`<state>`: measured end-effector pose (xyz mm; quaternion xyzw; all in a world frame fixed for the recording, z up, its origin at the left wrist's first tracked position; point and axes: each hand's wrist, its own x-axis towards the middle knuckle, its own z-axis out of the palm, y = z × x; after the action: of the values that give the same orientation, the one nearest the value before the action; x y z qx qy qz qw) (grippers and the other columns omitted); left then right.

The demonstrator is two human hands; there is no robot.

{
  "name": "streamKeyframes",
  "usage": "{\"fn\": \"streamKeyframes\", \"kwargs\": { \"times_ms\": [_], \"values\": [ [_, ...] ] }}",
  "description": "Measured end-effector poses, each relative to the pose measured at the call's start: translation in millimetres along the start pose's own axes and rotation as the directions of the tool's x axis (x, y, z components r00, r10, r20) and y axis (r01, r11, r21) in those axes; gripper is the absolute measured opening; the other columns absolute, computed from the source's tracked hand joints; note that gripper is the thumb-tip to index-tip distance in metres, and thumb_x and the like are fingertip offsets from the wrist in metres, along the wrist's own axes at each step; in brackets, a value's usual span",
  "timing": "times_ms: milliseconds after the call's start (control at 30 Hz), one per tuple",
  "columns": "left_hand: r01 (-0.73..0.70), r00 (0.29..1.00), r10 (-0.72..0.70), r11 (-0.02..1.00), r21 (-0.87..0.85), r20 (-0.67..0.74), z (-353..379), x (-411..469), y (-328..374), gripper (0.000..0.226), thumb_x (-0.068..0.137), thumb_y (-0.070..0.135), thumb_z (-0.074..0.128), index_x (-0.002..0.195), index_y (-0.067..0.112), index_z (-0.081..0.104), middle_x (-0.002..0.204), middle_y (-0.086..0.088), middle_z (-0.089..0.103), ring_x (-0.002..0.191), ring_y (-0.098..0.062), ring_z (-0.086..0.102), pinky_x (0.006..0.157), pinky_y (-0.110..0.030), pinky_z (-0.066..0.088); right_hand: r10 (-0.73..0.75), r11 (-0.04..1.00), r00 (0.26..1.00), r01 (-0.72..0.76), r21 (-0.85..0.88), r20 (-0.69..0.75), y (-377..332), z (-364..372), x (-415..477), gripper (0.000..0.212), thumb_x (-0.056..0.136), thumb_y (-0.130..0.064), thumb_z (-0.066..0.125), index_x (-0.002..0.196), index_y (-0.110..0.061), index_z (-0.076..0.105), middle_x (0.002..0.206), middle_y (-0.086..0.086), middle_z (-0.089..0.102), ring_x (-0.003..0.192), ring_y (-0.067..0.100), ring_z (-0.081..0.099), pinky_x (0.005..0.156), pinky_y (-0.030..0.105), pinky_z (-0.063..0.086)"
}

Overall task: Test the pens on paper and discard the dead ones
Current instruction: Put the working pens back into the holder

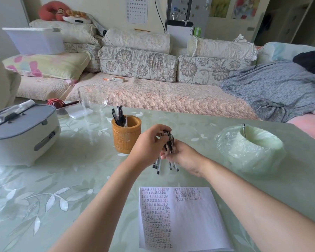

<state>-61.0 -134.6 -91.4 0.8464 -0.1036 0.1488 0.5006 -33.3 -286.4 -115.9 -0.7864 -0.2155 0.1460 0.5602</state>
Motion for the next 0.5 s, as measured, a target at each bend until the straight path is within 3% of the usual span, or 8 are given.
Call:
{"fn": "streamKeyframes", "kwargs": {
  "times_ms": [133,200,267,367,500],
  "values": [
    [-0.019,1.000,0.018,1.000,0.019,0.026,1,0,2,0.031,0.094,0.022,0.057,0.123,0.034,0.059,0.095,0.009,0.070,0.056,-0.005,0.062,0.053,-0.014,0.043,0.003,1.000,0.999,-0.004,-0.015,-0.052,3,-5,0,0.013,0.095,0.003,0.052,0.104,-0.003,0.059,0.091,0.005,0.067,0.089,0.015,0.066,0.076,0.017,0.049],
    [-0.040,0.999,0.038,0.999,0.031,0.037,2,-1,2,0.033,0.095,0.022,0.057,0.125,0.033,0.060,0.104,0.015,0.069,0.064,-0.005,0.065,0.063,-0.016,0.048,0.017,0.995,1.000,-0.019,-0.096,-0.021,8,0,0,0.018,0.098,0.002,0.047,0.099,-0.011,0.060,0.089,0.002,0.068,0.091,0.016,0.068,0.085,0.028,0.052],
    [-0.033,0.999,0.031,0.998,0.054,0.037,1,-1,2,0.024,0.094,0.019,0.057,0.112,0.030,0.067,0.095,0.013,0.072,0.062,-0.006,0.065,0.061,-0.012,0.046,0.032,0.986,0.999,-0.032,-0.161,-0.004,8,4,-1,0.022,0.098,0.000,0.046,0.094,-0.018,0.058,0.087,-0.003,0.069,0.092,0.015,0.069,0.094,0.037,0.052],
    [0.011,0.999,-0.013,0.999,0.045,0.045,-2,-1,2,0.016,0.093,0.016,0.058,0.095,0.025,0.071,0.069,0.002,0.072,0.059,-0.012,0.067,0.052,-0.014,0.045,-0.023,0.987,1.000,0.021,-0.161,-0.015,-2,3,-2,0.022,0.094,0.002,0.051,0.087,-0.018,0.054,0.088,0.001,0.065,0.091,0.013,0.063,0.091,0.029,0.051],
    [0.015,0.998,-0.017,0.999,0.033,0.060,-5,-1,1,0.014,0.092,0.014,0.058,0.093,0.021,0.069,0.065,-0.009,0.070,0.059,-0.016,0.067,0.051,-0.013,0.045,-0.078,0.988,0.997,0.077,-0.134,-0.002,-8,5,-4,0.022,0.092,0.006,0.049,0.089,-0.016,0.052,0.085,0.001,0.060,0.085,0.015,0.060,0.079,0.022,0.050]
  ]
}}
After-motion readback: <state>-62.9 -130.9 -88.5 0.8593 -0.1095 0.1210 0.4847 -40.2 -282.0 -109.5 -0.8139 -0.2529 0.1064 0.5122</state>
